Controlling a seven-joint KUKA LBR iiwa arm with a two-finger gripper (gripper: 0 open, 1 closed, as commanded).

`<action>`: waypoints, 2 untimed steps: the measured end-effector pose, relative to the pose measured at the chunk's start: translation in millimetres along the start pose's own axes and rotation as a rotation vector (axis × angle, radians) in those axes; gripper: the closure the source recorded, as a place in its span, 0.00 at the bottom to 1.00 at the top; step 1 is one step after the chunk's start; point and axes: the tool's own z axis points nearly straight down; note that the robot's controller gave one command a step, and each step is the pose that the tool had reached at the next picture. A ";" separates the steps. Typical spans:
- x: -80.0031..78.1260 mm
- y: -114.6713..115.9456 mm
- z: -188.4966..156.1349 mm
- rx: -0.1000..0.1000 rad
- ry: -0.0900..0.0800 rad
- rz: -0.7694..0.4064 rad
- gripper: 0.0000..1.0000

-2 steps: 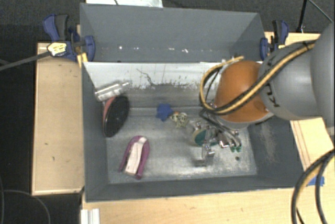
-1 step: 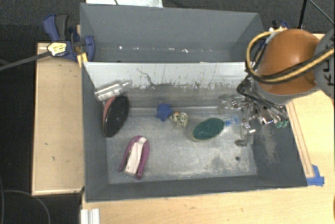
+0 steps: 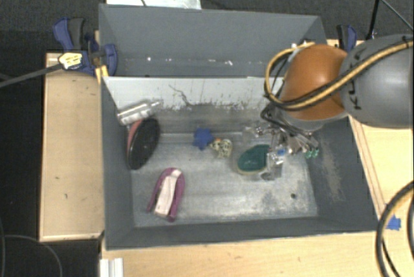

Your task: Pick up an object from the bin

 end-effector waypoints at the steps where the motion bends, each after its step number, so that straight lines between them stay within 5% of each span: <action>1: 1.1 -2.3 -4.3 0.002 -0.001 0.004 1.00; 2: -1.9 -7.0 -135.3 0.006 -0.008 0.019 1.00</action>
Offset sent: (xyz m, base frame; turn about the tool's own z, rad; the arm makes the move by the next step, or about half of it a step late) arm 0.0000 0.0000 0.0000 0.0000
